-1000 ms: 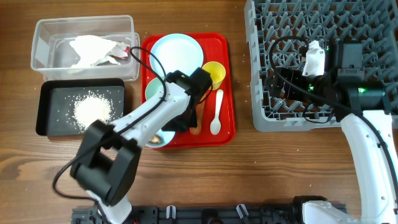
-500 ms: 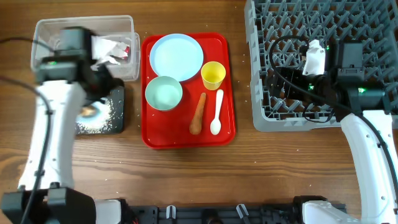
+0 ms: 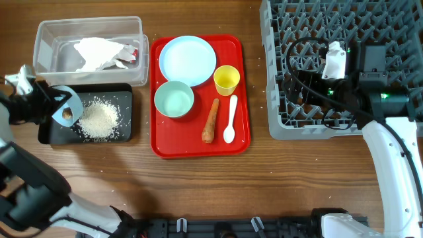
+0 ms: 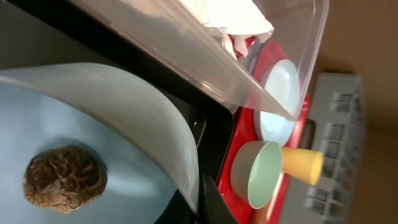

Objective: Sort waste into correct bins and load items into the dishwasher rack
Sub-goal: 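Move the mushroom over the black tray and release it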

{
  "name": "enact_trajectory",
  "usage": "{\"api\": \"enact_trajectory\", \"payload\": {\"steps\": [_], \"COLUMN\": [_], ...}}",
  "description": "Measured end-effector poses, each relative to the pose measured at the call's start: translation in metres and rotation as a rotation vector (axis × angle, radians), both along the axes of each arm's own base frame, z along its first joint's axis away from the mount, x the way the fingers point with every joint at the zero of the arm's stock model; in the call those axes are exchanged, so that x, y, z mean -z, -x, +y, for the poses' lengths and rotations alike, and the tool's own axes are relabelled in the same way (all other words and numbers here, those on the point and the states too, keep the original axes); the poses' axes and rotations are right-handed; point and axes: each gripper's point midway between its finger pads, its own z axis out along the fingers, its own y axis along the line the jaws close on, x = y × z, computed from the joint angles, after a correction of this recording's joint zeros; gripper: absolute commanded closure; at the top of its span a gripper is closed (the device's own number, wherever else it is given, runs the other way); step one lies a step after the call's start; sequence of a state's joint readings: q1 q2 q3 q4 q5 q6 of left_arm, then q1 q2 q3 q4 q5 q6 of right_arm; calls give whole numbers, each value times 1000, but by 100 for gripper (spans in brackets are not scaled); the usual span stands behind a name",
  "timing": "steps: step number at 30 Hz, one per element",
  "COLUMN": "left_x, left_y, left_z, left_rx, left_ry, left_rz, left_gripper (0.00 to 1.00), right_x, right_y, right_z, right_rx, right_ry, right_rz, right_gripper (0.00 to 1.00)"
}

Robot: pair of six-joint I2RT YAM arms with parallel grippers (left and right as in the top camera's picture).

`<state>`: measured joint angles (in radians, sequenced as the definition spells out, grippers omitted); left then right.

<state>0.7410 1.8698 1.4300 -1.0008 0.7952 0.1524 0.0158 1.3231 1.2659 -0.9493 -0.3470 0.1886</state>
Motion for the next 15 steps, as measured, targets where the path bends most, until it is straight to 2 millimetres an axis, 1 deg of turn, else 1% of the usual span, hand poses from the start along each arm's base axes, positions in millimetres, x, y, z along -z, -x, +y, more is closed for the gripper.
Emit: {"api": "enact_trajectory", "payload": {"steps": [2, 3, 4, 5, 8, 12, 14, 15], "left_x": [4, 0, -8, -21, -43, -48, -52, -57], "left_y": [0, -1, -2, -2, 1, 1, 2, 2], "left_z": [3, 6, 8, 12, 16, 18, 16, 15], "left_rx": [-9, -22, -37, -55, -85, -93, -130, -154], "left_ry": [127, 195, 262, 323, 424, 444, 520, 584], "left_rz": [-58, -109, -165, -227, -319, -339, -305, -291], "left_gripper": [96, 96, 96, 96, 96, 96, 96, 96], "right_x": [0, 0, 0, 0, 0, 0, 0, 1], "right_y": [0, 0, 0, 0, 0, 0, 0, 1], "right_z": [0, 0, 0, 0, 0, 0, 0, 0], "right_rx": [0, 0, 0, 0, 0, 0, 0, 0], "right_ry": [0, 0, 0, 0, 0, 0, 0, 0], "right_rz": [0, 0, 0, 0, 0, 0, 2, 7], "right_gripper": [0, 0, 0, 0, 0, 0, 0, 0]}}
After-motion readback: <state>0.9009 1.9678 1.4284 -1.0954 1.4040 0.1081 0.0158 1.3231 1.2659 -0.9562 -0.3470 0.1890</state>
